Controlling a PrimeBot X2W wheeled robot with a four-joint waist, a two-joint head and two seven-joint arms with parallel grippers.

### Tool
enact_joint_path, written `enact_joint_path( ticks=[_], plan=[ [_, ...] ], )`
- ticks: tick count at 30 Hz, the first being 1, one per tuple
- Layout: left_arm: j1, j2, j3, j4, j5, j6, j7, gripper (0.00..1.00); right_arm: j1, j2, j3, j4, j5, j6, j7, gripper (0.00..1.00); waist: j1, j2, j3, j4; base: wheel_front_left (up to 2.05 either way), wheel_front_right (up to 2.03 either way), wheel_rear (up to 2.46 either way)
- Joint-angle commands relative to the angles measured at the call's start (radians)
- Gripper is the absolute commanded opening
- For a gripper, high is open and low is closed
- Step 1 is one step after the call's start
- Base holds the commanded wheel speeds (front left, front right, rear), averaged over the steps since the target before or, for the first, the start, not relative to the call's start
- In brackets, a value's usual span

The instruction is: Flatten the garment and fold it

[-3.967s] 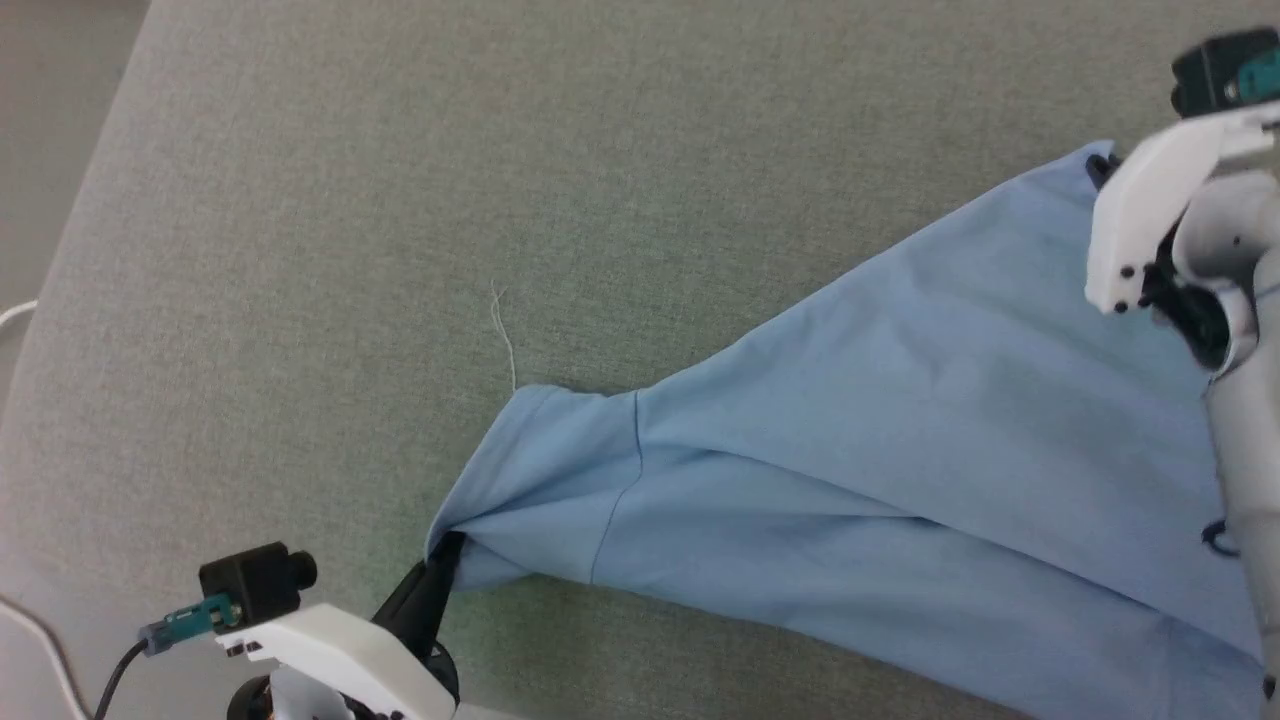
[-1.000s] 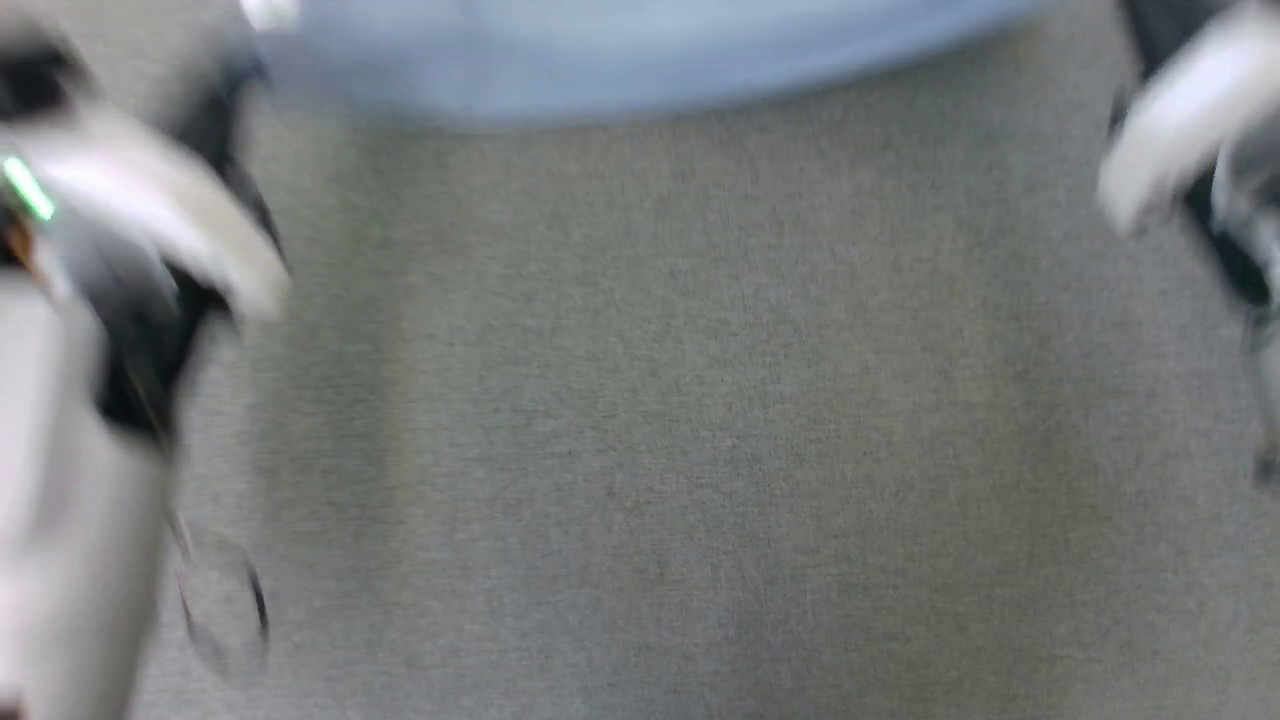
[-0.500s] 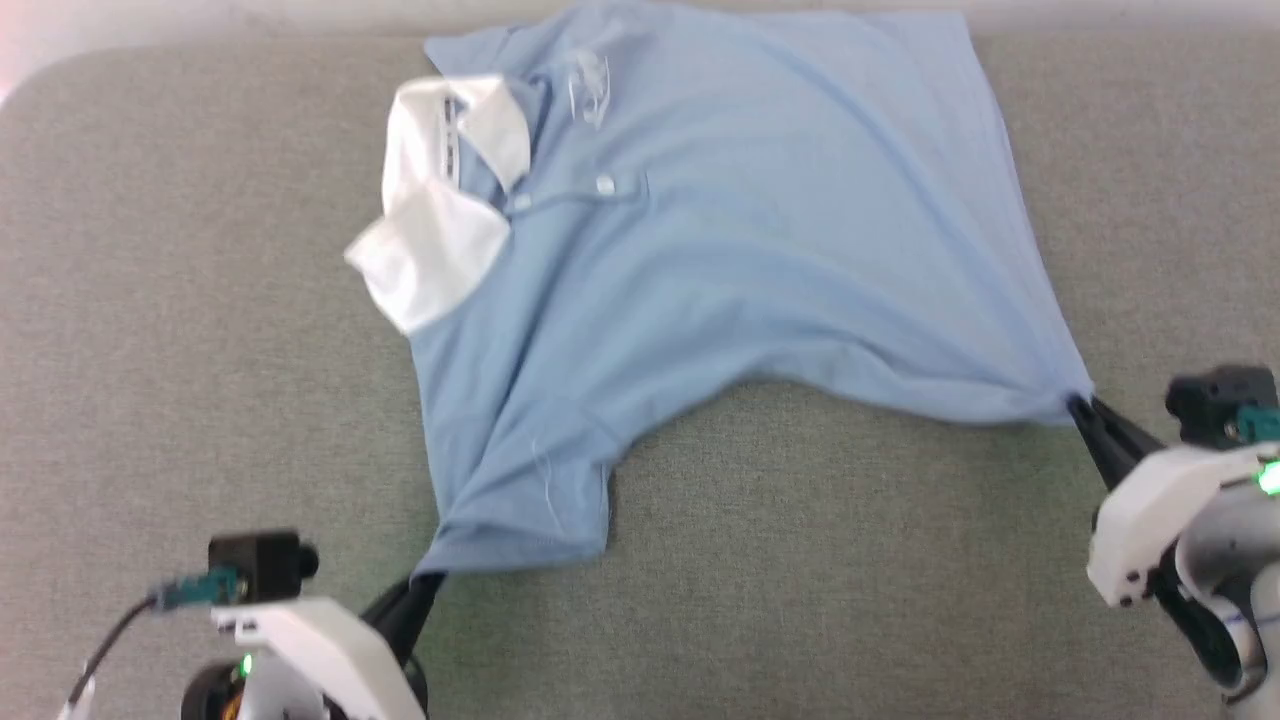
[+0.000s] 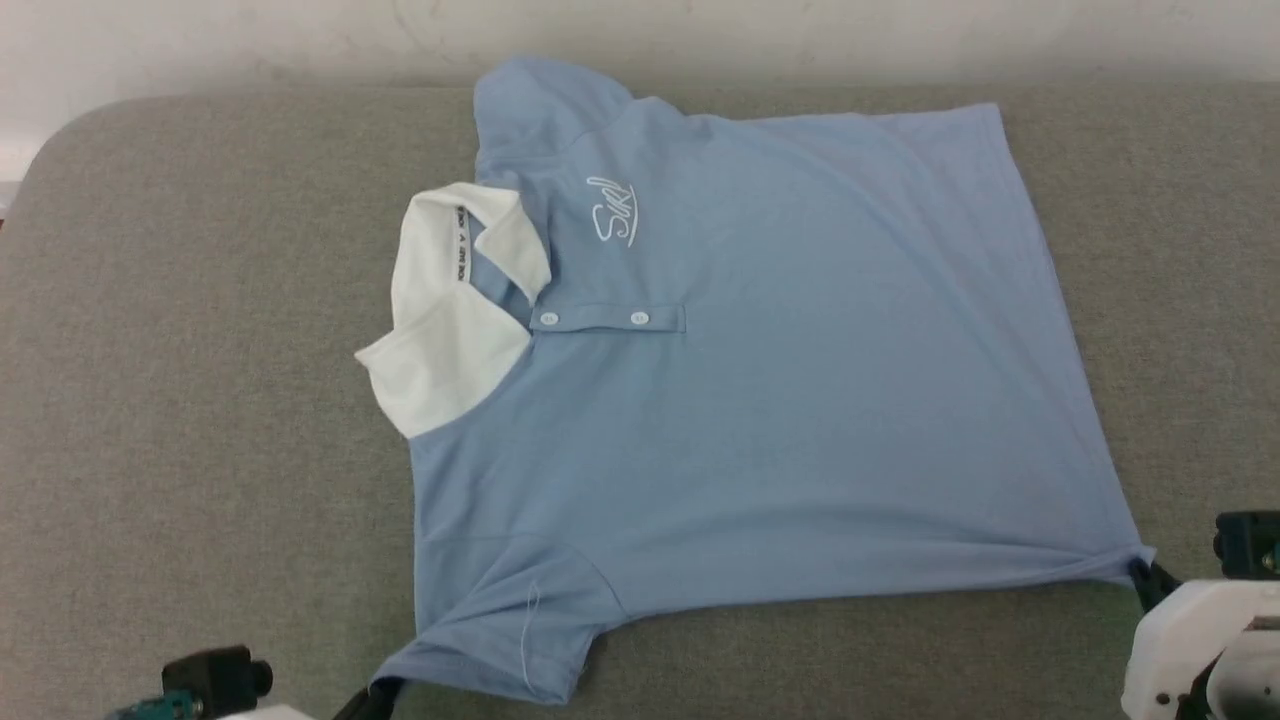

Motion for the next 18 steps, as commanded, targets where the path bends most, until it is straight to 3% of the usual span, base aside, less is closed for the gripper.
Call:
enact_joint_path(
  ticks=[1, 5, 13, 18],
  plan=[
    [0.032, -0.003, 0.004, -0.007, -0.002, 0.009, -0.011, 0.0, 0.029, 0.005, -0.013, -0.009, -0.007, -0.002, 0.0, 0.0, 0.0001, 0.0, -0.001, -0.005, 0.0, 0.0, 0.0],
    [0.059, 0.004, -0.003, -0.036, 0.061, 0.016, -0.072, 0.0, 0.059, 0.02, -0.014, -0.024, 0.009, -0.002, -0.055, 0.0, 0.0001, 0.0, 0.001, -0.009, 0.0, 0.0, 0.0],
    [-0.059, -0.04, -0.061, -0.035, 0.337, 0.003, -0.404, 0.0, 0.073, 0.066, 0.028, -0.042, 0.001, -0.002, -0.351, 0.0, 0.0001, 0.0, -0.002, -0.005, 0.0, 0.0, 0.0],
    [-0.184, -0.048, -0.101, 0.023, 0.463, 0.005, -0.466, 0.0, 0.026, 0.063, 0.048, -0.044, -0.027, -0.002, -0.439, 0.0, 0.0001, 0.0, 0.001, -0.013, 0.0, 0.0, 0.0]
  ],
)
